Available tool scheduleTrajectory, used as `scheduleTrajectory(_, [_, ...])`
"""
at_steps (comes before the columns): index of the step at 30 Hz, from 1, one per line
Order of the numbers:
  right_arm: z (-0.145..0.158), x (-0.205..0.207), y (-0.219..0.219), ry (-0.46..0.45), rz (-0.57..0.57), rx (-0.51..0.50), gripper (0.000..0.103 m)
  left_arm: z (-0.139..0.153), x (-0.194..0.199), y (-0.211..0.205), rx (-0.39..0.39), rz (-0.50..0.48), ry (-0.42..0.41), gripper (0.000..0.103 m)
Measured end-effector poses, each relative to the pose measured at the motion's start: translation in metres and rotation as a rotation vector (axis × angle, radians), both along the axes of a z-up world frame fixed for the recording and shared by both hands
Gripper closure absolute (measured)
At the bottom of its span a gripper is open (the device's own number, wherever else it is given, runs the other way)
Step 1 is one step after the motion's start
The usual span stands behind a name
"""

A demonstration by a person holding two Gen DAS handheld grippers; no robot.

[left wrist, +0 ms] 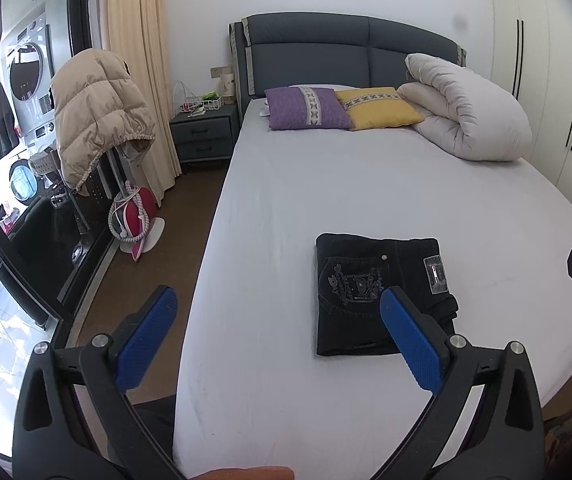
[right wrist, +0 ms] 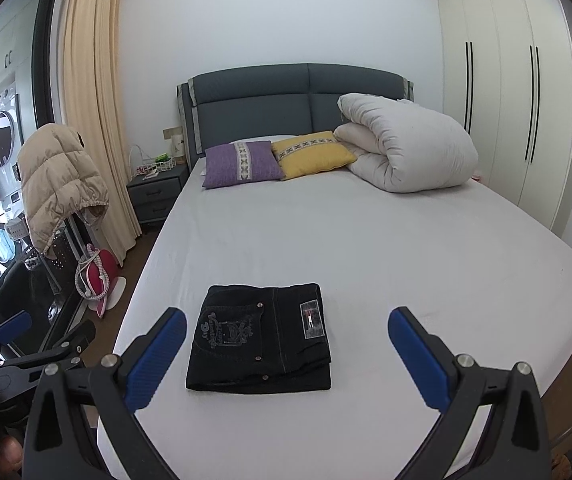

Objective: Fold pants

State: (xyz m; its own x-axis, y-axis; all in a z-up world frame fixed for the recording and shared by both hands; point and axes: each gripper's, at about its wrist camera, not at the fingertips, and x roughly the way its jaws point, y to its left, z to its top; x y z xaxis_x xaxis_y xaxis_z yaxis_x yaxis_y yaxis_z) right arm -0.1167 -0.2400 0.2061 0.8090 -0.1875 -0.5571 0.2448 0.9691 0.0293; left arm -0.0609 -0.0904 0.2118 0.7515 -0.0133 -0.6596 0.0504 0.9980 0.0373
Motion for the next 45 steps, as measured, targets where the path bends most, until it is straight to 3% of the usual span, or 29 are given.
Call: scheduleTrajectory(45, [-0.007, 0.001, 0.000, 0.016, 0.008, 0.003, 0.000, -0.026, 0.015, -0.004, -0.007, -0.004, 0.023, 0.000])
